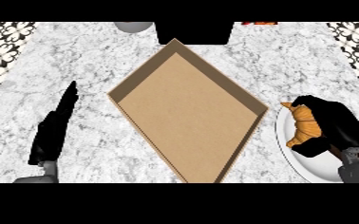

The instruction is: Pick the croissant from the plate and place it in the cardboard box

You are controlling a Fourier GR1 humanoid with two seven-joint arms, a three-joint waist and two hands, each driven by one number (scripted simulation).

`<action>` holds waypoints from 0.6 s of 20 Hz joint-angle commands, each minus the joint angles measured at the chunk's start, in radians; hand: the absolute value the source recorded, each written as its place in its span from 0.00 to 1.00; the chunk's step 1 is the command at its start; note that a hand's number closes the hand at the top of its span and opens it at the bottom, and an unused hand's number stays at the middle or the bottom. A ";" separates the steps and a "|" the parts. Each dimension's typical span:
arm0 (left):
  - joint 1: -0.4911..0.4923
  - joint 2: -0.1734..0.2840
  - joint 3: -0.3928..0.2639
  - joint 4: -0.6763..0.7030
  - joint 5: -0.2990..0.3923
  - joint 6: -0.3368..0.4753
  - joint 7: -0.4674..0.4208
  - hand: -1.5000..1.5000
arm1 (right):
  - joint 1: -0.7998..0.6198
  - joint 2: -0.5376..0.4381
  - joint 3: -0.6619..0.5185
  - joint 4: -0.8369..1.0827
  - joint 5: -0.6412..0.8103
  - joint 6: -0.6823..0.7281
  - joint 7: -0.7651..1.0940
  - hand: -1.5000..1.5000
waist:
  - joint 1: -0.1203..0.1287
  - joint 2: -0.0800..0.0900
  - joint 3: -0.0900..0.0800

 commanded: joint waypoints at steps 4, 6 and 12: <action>-0.023 -0.011 0.017 0.042 -0.014 0.010 -0.020 0.50 | 0.012 -0.031 -0.070 -0.255 -0.053 0.109 0.010 1.00 | -0.010 -0.001 -0.001; -0.043 0.024 0.040 0.054 0.004 -0.020 -0.011 0.50 | 0.011 -0.024 -0.110 -0.238 -0.141 0.059 -0.119 1.00 | -0.012 -0.001 -0.001; 0.027 0.030 0.040 -0.002 0.021 -0.040 -0.022 0.50 | 0.006 0.058 -0.160 -0.464 -0.404 0.144 -0.154 1.00 | -0.014 -0.006 -0.001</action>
